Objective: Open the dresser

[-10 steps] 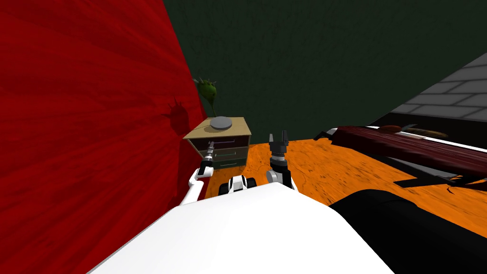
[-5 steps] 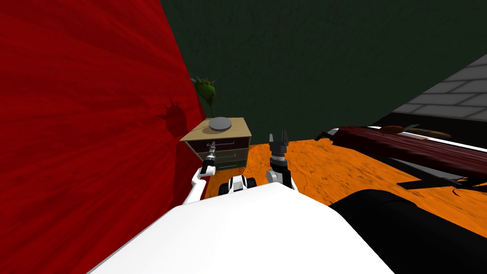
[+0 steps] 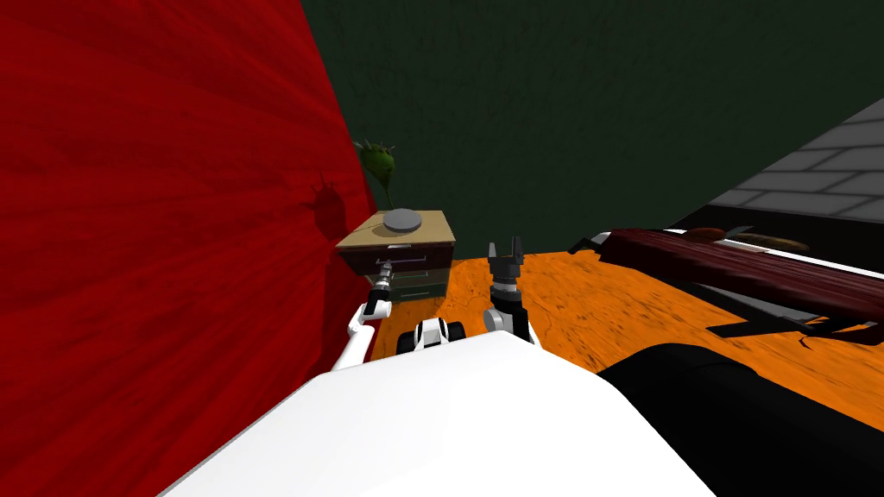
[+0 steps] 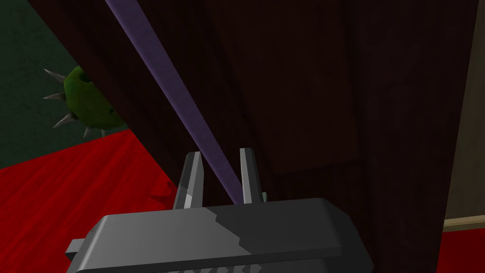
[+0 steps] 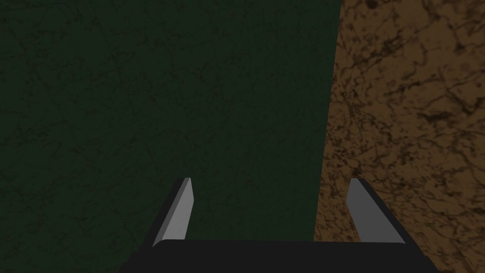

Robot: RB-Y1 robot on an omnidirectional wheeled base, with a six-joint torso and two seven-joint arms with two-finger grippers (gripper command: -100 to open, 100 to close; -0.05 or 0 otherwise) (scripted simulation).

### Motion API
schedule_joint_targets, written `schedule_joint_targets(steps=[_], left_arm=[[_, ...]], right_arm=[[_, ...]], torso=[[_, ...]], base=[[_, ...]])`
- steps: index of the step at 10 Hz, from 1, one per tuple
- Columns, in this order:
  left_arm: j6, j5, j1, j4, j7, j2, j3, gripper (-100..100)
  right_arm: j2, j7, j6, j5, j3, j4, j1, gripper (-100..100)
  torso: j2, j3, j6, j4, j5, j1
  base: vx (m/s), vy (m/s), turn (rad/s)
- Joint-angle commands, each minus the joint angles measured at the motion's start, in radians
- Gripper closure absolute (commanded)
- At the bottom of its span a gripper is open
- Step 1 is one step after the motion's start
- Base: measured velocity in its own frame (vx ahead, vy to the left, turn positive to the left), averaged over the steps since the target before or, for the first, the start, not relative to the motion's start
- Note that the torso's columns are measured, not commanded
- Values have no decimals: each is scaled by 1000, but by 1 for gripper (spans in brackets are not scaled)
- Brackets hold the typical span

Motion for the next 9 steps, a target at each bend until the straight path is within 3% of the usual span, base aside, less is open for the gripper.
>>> schedule_joint_targets(steps=[1, 9], left_arm=[[3, 0, 1, 1, 1, 1, -1, 100], [12, -3, 18, -28, 7, 2, -22, 100]], right_arm=[[0, 0, 0, 0, 0, 0, 0, 0], [0, 0, 0, 0, 0, 0, 0, 0]], torso=[[-2, -2, 1, 0, 0, 0], [-1, -1, -1, -1, 1, 4]], base=[[-101, -2, 8], [-159, 13, 15]])
